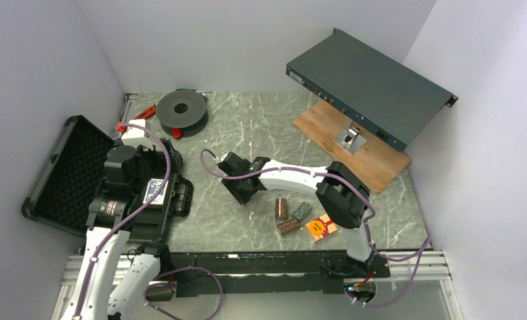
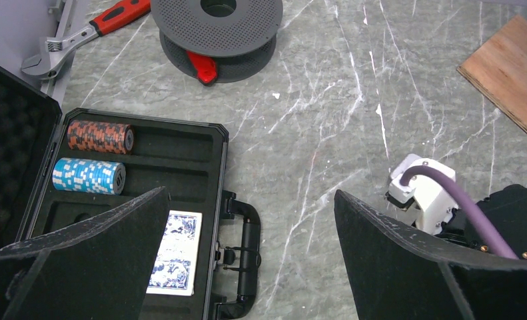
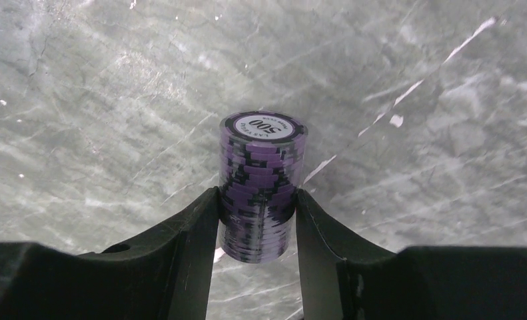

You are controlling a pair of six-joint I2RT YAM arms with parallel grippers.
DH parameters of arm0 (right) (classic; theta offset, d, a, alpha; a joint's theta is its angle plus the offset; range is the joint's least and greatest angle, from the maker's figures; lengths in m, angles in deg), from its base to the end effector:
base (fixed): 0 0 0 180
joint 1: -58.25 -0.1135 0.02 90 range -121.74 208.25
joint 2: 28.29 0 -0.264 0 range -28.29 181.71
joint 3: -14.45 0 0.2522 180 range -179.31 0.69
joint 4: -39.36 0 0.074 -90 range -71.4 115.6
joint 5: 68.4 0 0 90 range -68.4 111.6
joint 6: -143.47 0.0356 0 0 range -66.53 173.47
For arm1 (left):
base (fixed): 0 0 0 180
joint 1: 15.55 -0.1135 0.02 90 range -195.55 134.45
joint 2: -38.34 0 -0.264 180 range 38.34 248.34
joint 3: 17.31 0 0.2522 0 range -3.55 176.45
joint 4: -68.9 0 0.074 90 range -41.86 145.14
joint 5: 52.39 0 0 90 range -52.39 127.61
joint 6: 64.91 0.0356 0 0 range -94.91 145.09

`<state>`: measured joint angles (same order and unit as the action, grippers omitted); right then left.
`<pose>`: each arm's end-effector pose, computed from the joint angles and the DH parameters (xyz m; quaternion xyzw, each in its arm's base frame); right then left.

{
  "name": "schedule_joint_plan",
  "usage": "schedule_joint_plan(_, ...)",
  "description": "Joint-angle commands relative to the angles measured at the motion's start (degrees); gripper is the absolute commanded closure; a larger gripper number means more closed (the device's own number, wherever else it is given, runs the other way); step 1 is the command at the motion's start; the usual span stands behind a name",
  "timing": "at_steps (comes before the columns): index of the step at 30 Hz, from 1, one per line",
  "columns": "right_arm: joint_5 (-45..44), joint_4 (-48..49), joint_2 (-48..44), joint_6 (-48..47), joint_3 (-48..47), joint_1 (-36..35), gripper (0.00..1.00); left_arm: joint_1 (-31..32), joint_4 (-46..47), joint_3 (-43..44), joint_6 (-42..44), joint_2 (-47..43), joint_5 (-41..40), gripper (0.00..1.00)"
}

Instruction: Pack up texas hold em set

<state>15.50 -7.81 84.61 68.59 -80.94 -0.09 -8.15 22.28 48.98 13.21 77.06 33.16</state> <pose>0.2184 0.3470 0.1819 -0.3480 0.9101 0.0893 0.2065 0.1403 -0.0154 0.3596 -0.0543 0.8123 -0.0659 0.5770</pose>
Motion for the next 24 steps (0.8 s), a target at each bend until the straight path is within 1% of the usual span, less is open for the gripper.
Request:
schedule_joint_plan(1,-2.8,2.1,1.5,-7.7,-4.3,-0.4,0.66,0.2,0.3,1.7,-0.4,-0.3,-0.9,0.0)
schedule_joint_plan(4,-4.2,1.5,2.0,-6.9,-4.4,-0.4,0.6,0.2,0.3,1.7,-0.4,-0.2,-1.0,0.0)
schedule_joint_plan(14,-3.6,4.0,-0.5,-6.8,-2.3,-0.3,0.38,0.2,0.3,1.7,-0.5,-0.1,-0.9,0.0)
schedule_joint_plan(19,-3.2,4.8,-1.1,-6.6,-1.5,-0.2,0.36,0.2,0.3,1.7,-0.5,-0.2,-0.9,0.0)
schedule_joint_plan(24,-4.4,5.5,-1.5,-6.0,0.5,0.3,0.39,0.2,0.2,1.7,-0.5,0.1,-0.9,0.0)
